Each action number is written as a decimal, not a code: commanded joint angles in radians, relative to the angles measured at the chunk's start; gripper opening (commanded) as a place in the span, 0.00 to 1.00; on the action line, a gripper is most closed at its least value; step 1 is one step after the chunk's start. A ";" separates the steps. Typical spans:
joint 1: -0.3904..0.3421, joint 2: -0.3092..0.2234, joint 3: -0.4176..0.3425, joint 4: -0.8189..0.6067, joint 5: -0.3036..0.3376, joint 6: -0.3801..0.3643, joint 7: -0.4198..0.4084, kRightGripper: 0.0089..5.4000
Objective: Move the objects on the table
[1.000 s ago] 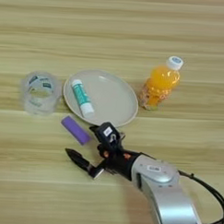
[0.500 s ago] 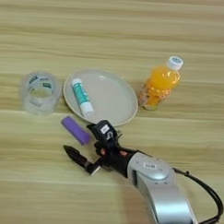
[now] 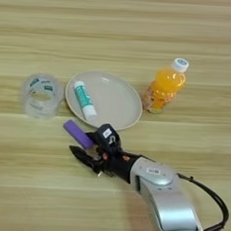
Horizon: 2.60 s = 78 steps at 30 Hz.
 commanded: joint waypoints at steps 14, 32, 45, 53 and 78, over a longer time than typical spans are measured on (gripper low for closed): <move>-0.047 -0.010 -0.004 -0.017 0.002 -0.020 -0.021 0.26; -0.034 -0.039 -0.154 -0.229 0.051 0.017 -0.063 0.26; -0.166 0.005 -0.266 -0.096 0.100 0.077 -0.196 0.26; -0.255 0.007 -0.259 0.106 0.020 -0.005 -0.284 0.26; -0.391 -0.040 -0.193 0.390 -0.085 -0.109 -0.262 0.26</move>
